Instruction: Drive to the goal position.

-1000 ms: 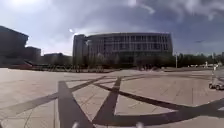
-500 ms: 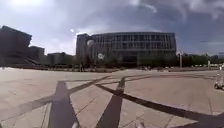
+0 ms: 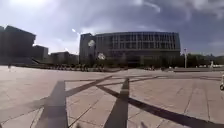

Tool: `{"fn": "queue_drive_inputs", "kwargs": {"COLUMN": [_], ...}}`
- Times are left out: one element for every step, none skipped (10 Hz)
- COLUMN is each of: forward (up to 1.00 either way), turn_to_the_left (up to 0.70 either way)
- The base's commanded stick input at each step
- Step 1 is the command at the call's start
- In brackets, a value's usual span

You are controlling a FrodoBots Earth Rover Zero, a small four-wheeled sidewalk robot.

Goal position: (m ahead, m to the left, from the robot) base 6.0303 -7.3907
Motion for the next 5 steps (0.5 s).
{"fn": "queue_drive_inputs", "kwargs": {"forward": [0.70,0.70,0.70,0.70,0.70], "turn_to_the_left": [0.09,0.09,0.09,0.09,0.09]}}
